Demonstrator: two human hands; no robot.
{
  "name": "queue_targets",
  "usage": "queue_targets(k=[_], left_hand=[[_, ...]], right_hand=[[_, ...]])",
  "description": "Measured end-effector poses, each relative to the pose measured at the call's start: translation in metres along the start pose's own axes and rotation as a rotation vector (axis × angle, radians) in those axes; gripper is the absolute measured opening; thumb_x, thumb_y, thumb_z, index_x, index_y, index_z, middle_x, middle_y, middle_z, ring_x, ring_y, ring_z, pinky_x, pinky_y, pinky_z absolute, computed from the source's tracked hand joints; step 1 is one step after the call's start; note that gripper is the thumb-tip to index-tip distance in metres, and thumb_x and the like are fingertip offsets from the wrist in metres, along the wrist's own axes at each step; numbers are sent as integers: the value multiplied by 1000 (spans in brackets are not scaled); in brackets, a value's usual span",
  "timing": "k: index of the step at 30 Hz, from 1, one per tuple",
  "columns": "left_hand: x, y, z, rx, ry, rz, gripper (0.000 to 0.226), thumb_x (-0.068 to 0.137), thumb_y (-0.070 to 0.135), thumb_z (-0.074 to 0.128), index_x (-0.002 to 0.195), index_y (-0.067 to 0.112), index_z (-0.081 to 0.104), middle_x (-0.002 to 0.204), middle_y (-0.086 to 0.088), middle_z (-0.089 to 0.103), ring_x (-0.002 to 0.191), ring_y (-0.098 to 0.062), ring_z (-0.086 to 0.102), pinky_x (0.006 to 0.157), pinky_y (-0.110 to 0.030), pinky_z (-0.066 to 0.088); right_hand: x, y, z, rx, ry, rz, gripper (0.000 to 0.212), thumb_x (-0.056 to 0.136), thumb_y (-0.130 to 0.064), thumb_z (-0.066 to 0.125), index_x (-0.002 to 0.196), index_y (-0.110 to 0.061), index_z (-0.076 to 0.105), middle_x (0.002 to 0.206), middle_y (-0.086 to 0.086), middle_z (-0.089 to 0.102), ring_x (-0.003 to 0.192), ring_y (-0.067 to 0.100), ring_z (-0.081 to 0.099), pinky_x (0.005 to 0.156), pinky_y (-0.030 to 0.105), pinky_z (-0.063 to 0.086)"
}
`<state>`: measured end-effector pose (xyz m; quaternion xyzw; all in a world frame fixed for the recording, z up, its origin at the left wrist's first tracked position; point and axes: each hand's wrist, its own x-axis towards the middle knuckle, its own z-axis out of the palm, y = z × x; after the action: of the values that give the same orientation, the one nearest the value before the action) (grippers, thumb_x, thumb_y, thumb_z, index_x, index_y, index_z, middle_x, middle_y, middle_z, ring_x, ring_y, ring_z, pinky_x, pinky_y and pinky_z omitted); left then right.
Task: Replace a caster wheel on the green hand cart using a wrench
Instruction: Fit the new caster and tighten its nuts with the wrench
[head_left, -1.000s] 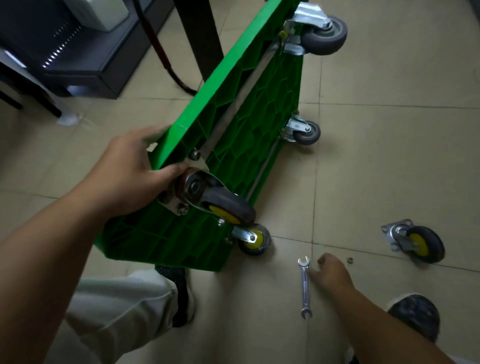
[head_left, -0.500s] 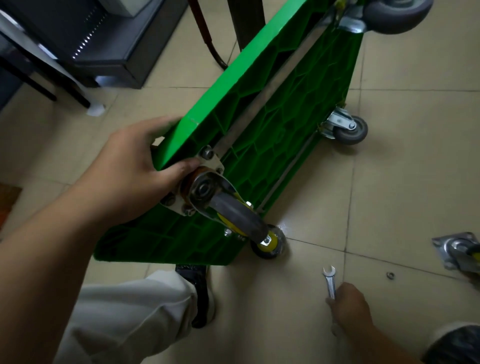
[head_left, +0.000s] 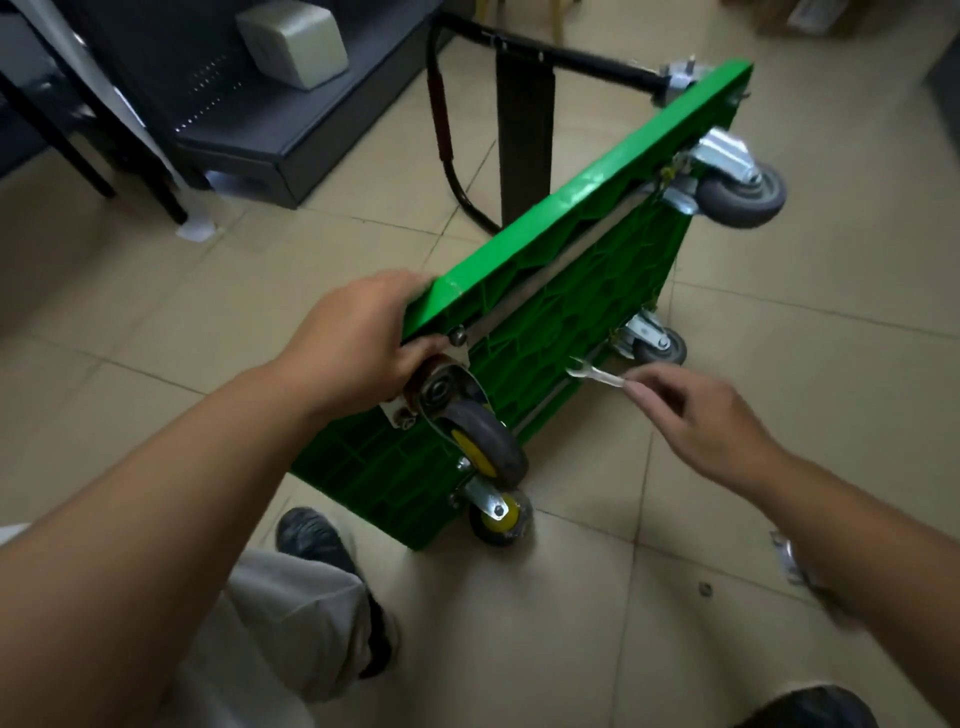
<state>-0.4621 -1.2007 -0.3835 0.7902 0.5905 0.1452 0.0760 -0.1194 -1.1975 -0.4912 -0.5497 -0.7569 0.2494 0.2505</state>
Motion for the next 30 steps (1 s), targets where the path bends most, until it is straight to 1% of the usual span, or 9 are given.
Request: queue_targets(k=[2, 6, 11, 13, 16, 19, 24, 27, 30], left_hand=[[-7, -7, -4, 3, -4, 34, 48, 88, 37, 75, 131, 20, 62, 111, -5, 68, 101, -31, 63, 80, -43, 52], [-24, -25, -12, 19, -18, 112, 53, 86, 36, 78, 134, 21, 60, 113, -2, 69, 99, -29, 65, 78, -43, 54], [-32, -40, -16, 7, -55, 178, 59, 87, 36, 78, 140, 22, 58, 123, 4, 67, 106, -22, 63, 81, -33, 50], [-31, -42, -16, -11, -65, 189, 58, 89, 38, 76, 142, 22, 57, 126, 6, 67, 109, -20, 63, 84, -36, 52], [-25, -43, -17, -20, -50, 200, 57, 90, 47, 68, 141, 24, 58, 128, 5, 67, 111, -22, 64, 86, -41, 54], [-14, -48, -19, -31, -40, 162, 59, 88, 50, 69, 141, 27, 58, 130, 5, 67, 115, -23, 63, 88, -40, 53], [-7, -52, -18, -30, -43, 118, 61, 86, 44, 76, 143, 31, 57, 132, 7, 66, 118, -22, 61, 89, -36, 50], [-9, -51, -15, -29, -22, 110, 60, 87, 45, 75, 143, 33, 56, 134, 8, 65, 119, -23, 61, 87, -36, 48], [-11, -50, -15, -21, -26, 83, 61, 88, 45, 74, 145, 39, 52, 135, 10, 64, 120, -22, 59, 87, -37, 48]], right_hand=[[14, -33, -25, -116, -31, -202, 17, 94, -33, 65, 107, -23, 71, 82, -15, 60, 73, 5, 56, 66, 27, 48], [30, -78, -48, -408, 13, -596, 17, 95, -27, 66, 104, -14, 71, 86, -2, 62, 76, 17, 54, 67, 34, 42], [41, -113, -27, -508, 127, -776, 21, 100, -29, 61, 106, -12, 72, 90, 6, 66, 79, 26, 60, 67, 43, 48], [43, -123, -15, -525, 158, -784, 21, 100, -28, 61, 104, -11, 73, 89, 7, 67, 77, 26, 61, 65, 44, 49], [42, -131, -7, -468, 55, -726, 26, 102, -34, 56, 111, -14, 70, 91, 3, 67, 76, 21, 62, 64, 42, 51], [28, -132, -13, -196, -133, -452, 35, 96, -46, 56, 124, -26, 59, 85, -9, 63, 69, 6, 60, 59, 35, 54], [20, -131, -17, 18, -285, -268, 15, 88, -40, 71, 95, -35, 60, 76, -5, 63, 65, 15, 60, 60, 44, 53], [33, -137, -17, 12, -291, -248, 11, 89, -34, 72, 96, -34, 63, 78, -5, 64, 68, 12, 61, 61, 39, 54], [48, -143, -19, -216, -239, -302, 13, 92, -46, 59, 97, -35, 65, 75, -16, 65, 66, 3, 61, 61, 32, 54]])
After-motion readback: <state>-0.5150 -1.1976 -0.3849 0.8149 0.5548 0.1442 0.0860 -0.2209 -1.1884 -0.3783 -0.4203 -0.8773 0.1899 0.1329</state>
